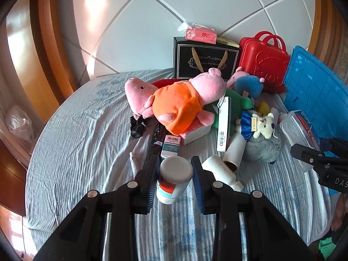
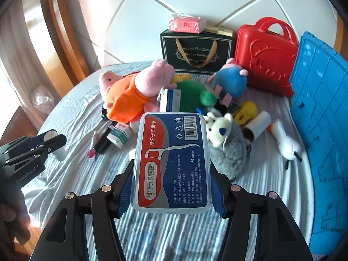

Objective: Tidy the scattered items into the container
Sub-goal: 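Lift and carry the pill bottle and floss box over the blue bin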

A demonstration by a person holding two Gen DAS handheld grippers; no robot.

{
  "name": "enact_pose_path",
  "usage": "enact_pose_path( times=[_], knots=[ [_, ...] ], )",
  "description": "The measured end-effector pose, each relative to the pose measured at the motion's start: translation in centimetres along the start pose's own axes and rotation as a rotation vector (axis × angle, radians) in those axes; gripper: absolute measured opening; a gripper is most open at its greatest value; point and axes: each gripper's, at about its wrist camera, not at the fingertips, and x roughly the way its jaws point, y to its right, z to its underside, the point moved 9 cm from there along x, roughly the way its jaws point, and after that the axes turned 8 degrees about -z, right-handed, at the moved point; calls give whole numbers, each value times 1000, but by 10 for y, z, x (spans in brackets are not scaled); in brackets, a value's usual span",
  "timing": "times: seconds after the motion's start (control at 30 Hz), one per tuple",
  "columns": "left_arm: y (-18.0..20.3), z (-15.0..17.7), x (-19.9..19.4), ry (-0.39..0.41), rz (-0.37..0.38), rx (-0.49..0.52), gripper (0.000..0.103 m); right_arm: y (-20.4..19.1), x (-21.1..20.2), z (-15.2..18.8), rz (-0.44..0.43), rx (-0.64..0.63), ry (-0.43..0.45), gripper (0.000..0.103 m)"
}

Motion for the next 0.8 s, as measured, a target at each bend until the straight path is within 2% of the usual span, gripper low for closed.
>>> enact_pose_path(
  times=[0.33,0.8],
  knots=[
    [-7,-44,-53,58,-59,-42,29,-22,-56,-39,-62,-56,62,59],
    [0,-94,-119,146,-123,-75,30,-16,-128,-74,-124,-114,139,59]
  ],
)
